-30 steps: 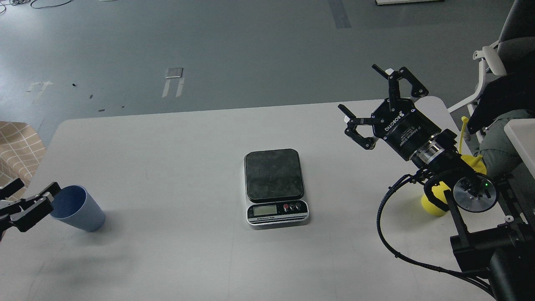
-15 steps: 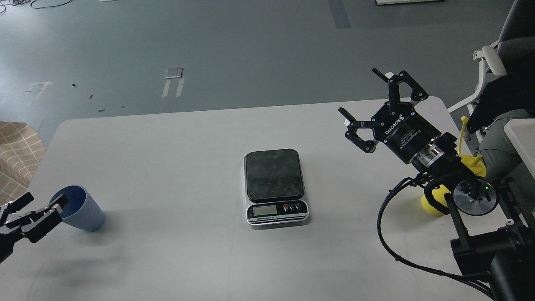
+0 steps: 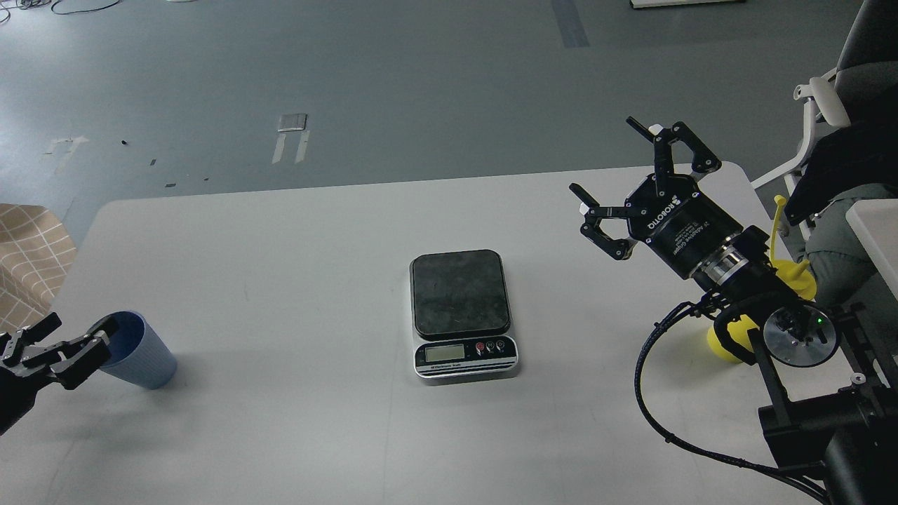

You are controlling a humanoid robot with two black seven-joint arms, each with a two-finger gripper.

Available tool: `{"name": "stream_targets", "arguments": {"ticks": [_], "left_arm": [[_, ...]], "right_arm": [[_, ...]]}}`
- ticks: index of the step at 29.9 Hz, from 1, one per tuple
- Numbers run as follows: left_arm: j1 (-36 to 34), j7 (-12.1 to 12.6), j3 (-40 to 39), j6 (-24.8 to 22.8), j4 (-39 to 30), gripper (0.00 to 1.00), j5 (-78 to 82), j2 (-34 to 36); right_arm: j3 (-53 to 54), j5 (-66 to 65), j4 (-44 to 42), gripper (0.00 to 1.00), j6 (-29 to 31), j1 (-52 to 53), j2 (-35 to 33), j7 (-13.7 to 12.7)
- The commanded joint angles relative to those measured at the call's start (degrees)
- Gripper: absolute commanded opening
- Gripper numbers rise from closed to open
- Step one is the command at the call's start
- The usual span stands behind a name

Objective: Pour seasoning into cup on scale with both arms
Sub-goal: 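Close the left gripper around the blue cup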

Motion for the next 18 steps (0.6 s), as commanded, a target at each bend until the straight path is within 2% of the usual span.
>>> {"name": "stream_targets", "arguments": {"ticks": [1, 3, 5, 18], "left_arm": [[0.0, 0.0, 0.0, 0.0, -1.2, 0.81, 0.1, 0.1], [-0.1, 0.0, 0.0, 0.0, -1.9, 0.78, 0.1, 0.4], [0.0, 0.0, 0.0, 0.1, -3.4, 0.67, 0.1, 0.7], [-0.4, 0.0, 0.1, 0.1, -3.8, 0.65, 0.1, 0.7]], "right_arm": [[0.1, 0.0, 0.0, 1.00, 0.0, -0.2, 0.0, 0.0], [0.1, 0.0, 0.0, 1.00, 0.0, -0.2, 0.0, 0.0], [0.0, 0.0, 0.0, 1.00, 0.0, -0.4, 0.0, 0.0], [0.1, -0.4, -0.1, 1.00, 0.0, -0.4, 0.0, 0.0]]}}
